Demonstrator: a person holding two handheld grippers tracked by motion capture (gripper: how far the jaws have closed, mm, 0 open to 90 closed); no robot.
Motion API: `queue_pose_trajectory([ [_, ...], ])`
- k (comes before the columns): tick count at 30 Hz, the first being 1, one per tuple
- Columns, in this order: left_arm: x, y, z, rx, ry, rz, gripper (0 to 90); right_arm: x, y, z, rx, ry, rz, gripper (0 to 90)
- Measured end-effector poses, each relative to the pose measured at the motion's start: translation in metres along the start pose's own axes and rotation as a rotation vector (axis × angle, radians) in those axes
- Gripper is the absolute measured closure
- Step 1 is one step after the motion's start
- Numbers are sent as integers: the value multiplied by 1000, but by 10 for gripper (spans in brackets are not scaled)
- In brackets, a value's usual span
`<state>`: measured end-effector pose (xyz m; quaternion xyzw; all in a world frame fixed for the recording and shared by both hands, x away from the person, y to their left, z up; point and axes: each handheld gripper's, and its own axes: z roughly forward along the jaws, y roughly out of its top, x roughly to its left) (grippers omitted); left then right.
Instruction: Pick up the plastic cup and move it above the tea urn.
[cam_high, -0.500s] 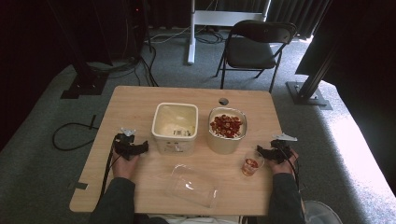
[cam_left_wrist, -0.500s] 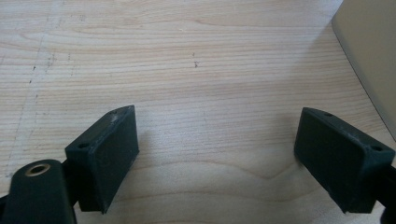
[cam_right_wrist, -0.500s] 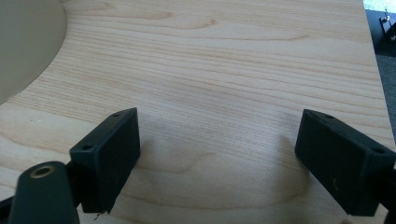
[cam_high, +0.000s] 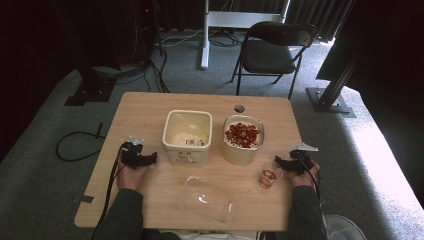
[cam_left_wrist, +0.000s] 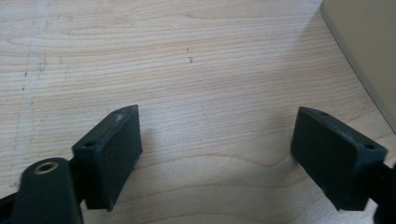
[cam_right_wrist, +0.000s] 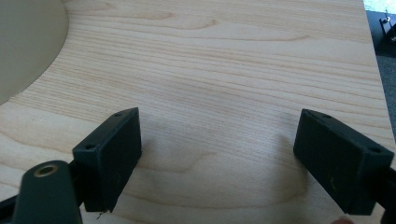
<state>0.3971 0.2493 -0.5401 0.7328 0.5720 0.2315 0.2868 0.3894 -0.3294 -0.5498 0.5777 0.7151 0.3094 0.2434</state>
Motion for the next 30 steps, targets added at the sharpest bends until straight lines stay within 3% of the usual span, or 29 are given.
queue_pose_trajectory([
  [4,5,1,-4,17,-3,3,314,0,0,0,0,0,0,146],
  [11,5,-3,-9,12,-29,22,409,0,0,0,0,0,0,146],
  [13,5,-4,-11,9,-58,16,420,0,0,0,0,0,0,146],
  [21,0,-8,-31,-13,-99,43,431,0,0,0,-1,0,0,146],
  [30,-18,-10,-59,-52,-168,81,419,0,0,0,-1,-1,2,146],
])
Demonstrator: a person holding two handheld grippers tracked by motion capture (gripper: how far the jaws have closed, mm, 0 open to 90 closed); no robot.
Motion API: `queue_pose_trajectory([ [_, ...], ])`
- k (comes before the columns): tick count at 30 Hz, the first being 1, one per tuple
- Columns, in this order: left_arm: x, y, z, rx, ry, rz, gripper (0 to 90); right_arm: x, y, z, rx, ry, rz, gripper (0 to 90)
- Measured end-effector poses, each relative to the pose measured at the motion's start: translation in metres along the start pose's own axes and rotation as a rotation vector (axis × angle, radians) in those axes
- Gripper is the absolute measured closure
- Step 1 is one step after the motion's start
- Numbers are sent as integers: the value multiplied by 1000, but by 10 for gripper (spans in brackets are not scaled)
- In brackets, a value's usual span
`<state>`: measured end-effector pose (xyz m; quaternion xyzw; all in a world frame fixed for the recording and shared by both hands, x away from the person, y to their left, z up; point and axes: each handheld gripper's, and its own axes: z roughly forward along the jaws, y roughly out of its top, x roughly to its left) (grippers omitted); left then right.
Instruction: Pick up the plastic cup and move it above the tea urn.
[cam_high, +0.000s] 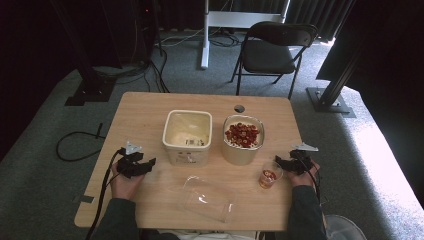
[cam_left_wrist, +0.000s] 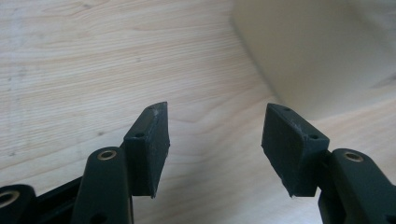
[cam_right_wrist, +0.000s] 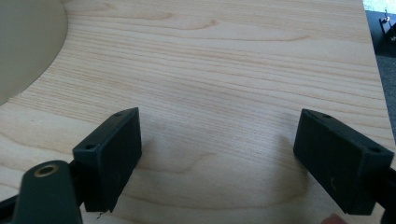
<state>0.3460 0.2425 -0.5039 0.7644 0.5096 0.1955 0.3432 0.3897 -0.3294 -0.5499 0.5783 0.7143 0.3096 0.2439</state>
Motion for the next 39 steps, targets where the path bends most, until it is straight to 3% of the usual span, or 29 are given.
queue_pose_trajectory([
  [18,-73,16,-31,-63,-167,123,420,0,0,0,0,0,0,146],
  [25,-96,18,-28,-33,-226,187,455,0,0,0,0,-1,0,146],
  [27,-107,19,-22,-11,-251,227,466,0,0,0,0,-1,0,146],
  [30,-117,18,-14,12,-287,251,487,0,0,0,0,-1,0,146],
  [36,-127,13,3,76,-298,290,543,0,0,0,0,-2,0,146],
  [39,-128,12,9,103,-277,301,633,0,0,0,0,-2,0,146],
])
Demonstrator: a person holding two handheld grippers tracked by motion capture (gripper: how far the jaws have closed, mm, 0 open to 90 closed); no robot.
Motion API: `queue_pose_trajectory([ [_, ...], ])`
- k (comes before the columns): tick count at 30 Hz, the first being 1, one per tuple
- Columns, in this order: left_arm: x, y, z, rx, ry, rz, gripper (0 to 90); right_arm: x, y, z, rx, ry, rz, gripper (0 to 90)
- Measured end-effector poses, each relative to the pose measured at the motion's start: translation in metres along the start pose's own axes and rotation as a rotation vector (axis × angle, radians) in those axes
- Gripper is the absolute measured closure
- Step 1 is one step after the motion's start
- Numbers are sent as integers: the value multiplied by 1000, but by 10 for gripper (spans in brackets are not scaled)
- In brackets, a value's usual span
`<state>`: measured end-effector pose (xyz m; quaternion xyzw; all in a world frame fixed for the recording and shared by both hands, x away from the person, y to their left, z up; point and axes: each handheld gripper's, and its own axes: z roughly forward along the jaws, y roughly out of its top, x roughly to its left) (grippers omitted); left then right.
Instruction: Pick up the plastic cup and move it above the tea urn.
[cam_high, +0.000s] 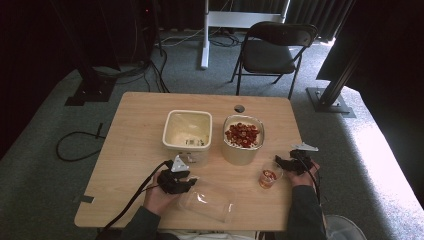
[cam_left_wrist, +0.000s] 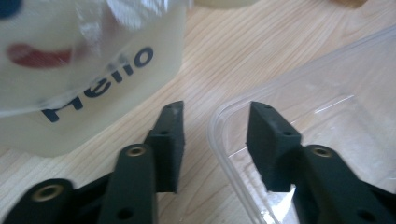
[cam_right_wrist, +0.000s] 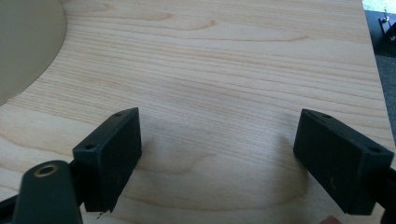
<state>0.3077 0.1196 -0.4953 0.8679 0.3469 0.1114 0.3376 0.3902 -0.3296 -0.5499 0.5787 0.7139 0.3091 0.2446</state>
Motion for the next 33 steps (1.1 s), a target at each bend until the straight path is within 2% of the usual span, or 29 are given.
queue_pose_trajectory([
  [4,0,-1,-1,12,22,9,755,0,0,0,0,0,0,146],
  [7,2,-1,-3,16,38,5,767,0,0,0,0,0,1,146],
  [14,15,-6,-9,-8,52,-52,784,0,0,0,0,0,1,146],
  [18,23,-5,-23,-49,31,-77,799,0,0,0,0,0,1,146],
  [21,29,-4,-38,-87,41,-92,814,0,0,0,0,0,1,147],
  [22,29,-4,-38,-87,41,-92,817,0,0,0,0,0,1,146],
  [23,33,-3,-47,-109,48,-102,821,0,0,0,0,0,1,146],
  [26,39,-3,-61,-143,59,-113,833,0,0,0,0,0,1,146],
  [30,43,-5,-74,-156,96,-114,842,0,0,0,0,0,1,146],
  [33,49,-8,-84,-168,113,-130,846,0,0,0,0,0,1,146],
])
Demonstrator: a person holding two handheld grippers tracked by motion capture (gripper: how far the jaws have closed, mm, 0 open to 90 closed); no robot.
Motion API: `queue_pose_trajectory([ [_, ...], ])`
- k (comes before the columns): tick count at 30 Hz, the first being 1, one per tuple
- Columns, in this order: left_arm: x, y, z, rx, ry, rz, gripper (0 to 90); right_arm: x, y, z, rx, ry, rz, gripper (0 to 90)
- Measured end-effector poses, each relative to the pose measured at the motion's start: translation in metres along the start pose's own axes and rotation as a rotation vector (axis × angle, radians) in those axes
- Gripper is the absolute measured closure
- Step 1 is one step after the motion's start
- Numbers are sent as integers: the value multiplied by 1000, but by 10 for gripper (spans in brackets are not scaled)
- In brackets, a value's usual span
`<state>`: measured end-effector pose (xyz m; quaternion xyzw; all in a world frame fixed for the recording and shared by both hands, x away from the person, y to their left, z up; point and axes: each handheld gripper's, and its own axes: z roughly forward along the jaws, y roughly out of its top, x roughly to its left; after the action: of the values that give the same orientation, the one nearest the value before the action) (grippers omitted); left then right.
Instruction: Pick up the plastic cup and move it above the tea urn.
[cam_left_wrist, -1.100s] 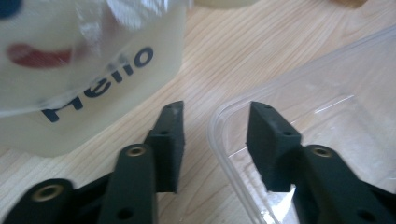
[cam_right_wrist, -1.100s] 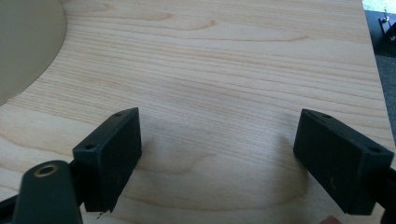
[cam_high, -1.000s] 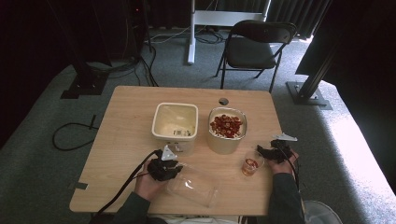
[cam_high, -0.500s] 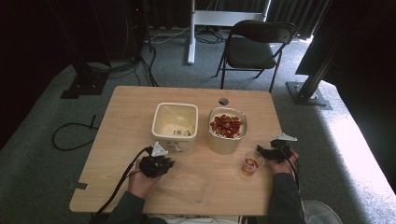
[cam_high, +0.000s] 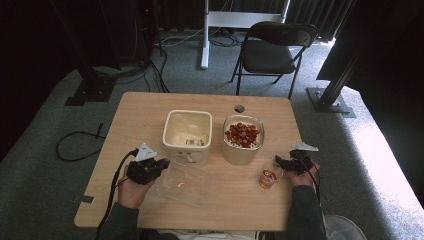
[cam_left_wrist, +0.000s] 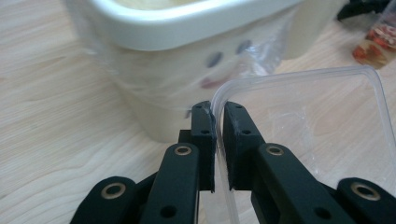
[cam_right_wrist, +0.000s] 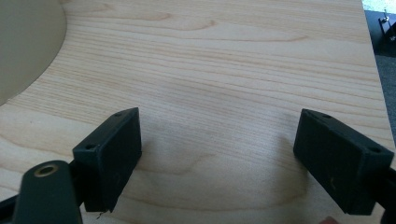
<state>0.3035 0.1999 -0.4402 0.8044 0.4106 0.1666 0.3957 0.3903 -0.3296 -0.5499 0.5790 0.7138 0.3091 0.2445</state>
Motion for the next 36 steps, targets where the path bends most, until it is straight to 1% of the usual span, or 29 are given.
queue_pose_trajectory([
  [5,11,-1,-19,-45,13,-32,852,0,0,0,0,0,0,147],
  [9,17,3,-34,-71,31,-36,858,0,0,0,0,-1,1,146],
  [13,23,8,-47,-89,52,-29,861,0,0,0,0,-1,1,146],
  [16,27,12,-56,-114,57,-33,862,0,0,0,-1,-1,1,147],
  [17,27,12,-56,-114,57,-33,863,0,0,0,-1,-1,1,147],
  [18,31,15,-62,-133,52,-38,863,0,0,0,-1,-1,1,147],
  [22,37,23,-73,-162,76,-38,864,0,0,0,0,-2,1,147],
  [24,39,27,-76,-176,80,-44,864,0,0,0,0,-2,1,147],
  [28,44,35,-83,-199,101,-40,864,0,0,0,0,-2,1,147],
  [30,47,40,-84,-213,108,-46,864,0,0,0,-1,-2,1,146],
  [32,47,40,-84,-213,108,-46,864,0,0,0,-1,-2,1,147],
  [33,52,48,-87,-229,125,-52,864,0,0,0,-1,-2,0,147],
  [36,56,57,-88,-246,130,-58,864,0,0,0,-1,-2,1,147],
])
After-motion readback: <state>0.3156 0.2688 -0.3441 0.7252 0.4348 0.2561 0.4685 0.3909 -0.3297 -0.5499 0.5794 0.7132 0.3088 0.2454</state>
